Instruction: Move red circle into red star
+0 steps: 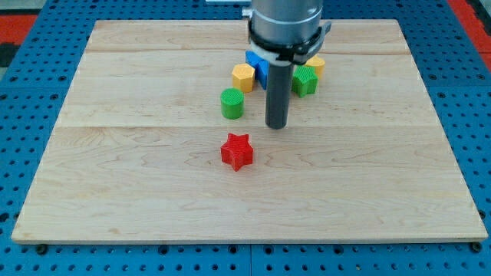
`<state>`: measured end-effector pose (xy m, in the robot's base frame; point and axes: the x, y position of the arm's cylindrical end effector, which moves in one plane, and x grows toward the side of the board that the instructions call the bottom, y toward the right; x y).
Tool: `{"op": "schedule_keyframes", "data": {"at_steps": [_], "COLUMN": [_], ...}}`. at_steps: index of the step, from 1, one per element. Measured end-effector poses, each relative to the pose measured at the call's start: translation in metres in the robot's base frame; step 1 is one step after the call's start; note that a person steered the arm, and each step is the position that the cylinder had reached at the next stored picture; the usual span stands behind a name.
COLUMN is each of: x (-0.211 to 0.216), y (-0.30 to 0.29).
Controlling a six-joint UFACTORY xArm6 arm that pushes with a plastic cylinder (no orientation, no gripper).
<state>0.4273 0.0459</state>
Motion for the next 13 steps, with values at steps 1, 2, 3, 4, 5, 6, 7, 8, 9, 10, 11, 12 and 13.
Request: {"op": "schedule_keyframes", "data": {"at_steps": [1, 2, 3, 4, 5, 6, 7, 8, 9, 10, 11, 12, 13], "x": [-0.038, -0.064, -0.067, -0.086, -0.116, -0.134, -0.134, -0.110, -0.071, -0.050, -0.054, -0.080, -0.076], "y": [-0.007, -0.023, -0.033, -0.057, -0.061, -0.029, 0.021, 0.033, 0.033, 0.032, 0.031, 0.029, -0.002]}}
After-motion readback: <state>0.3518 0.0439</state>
